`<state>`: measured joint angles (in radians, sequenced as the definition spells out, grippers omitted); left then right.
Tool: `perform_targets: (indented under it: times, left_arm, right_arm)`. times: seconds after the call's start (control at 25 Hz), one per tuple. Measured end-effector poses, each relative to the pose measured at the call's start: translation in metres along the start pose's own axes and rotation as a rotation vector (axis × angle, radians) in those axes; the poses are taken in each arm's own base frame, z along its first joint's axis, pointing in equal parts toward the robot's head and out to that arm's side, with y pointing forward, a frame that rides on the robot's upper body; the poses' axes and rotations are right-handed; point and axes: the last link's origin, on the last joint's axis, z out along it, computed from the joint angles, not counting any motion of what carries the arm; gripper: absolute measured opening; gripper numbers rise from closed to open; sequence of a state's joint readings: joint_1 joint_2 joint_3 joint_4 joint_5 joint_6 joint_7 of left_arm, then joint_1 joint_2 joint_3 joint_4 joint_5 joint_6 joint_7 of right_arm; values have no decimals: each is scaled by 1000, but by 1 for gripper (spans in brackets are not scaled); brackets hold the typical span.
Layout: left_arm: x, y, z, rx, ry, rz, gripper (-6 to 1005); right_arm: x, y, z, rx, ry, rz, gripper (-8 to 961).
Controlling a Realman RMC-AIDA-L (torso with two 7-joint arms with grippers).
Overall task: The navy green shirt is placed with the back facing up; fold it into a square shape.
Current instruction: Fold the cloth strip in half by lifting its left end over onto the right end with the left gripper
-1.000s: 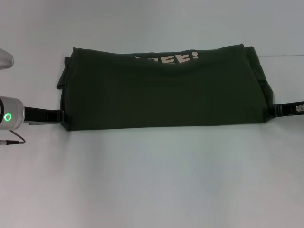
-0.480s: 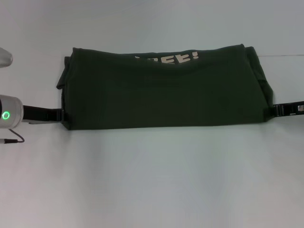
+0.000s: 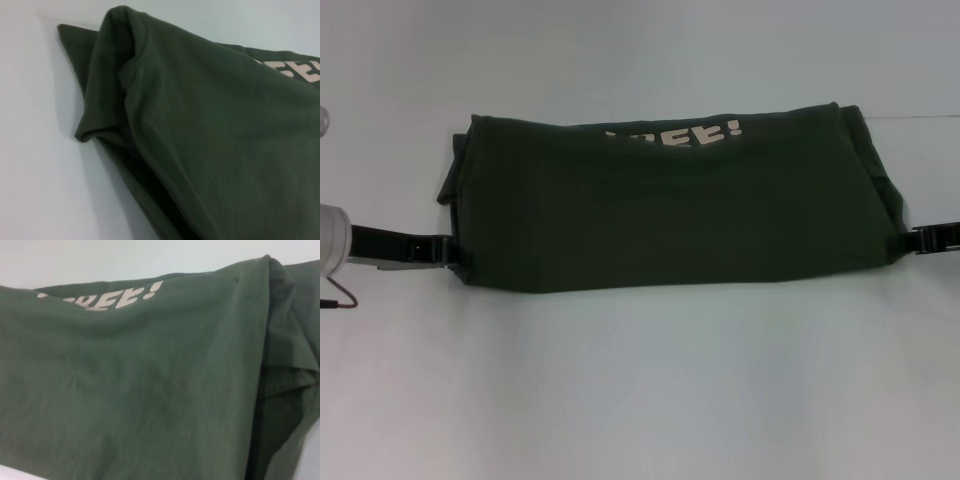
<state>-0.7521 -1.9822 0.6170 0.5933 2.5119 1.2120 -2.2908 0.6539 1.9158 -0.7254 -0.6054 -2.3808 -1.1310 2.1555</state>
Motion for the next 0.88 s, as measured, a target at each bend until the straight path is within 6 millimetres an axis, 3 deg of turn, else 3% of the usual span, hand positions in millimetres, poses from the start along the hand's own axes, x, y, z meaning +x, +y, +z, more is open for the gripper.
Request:
perform_targets:
  times: [0.88]
  left_arm:
    - [-23, 2, -39, -108, -191, -1, 66]
  right_arm:
    - [51, -9, -32, -111, 45, 84, 164]
